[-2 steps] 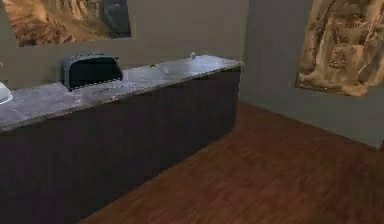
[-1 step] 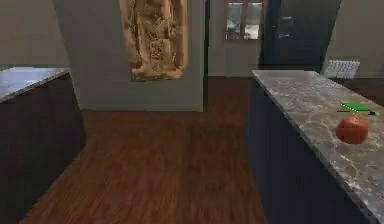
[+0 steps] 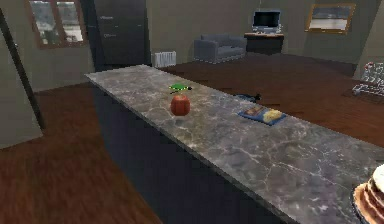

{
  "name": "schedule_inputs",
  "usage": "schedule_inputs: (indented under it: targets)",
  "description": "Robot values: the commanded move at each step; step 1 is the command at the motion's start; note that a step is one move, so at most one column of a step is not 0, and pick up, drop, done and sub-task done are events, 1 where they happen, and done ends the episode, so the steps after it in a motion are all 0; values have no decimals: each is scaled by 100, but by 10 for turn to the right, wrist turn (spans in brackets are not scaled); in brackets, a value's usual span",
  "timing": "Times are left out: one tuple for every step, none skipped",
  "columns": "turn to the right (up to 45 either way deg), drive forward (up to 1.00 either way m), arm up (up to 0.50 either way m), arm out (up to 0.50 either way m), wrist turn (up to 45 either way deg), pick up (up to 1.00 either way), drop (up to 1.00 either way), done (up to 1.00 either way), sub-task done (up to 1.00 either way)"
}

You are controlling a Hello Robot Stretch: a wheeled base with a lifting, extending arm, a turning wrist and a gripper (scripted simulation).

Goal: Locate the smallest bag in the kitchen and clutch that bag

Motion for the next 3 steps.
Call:
schedule_inputs:
  targets:
    - [120,0,0,0,0,0,0,0,0]
    - [0,0,50,0,0,0,0,0,0]
    - [0,0,38,0,0,0,0,0,0]
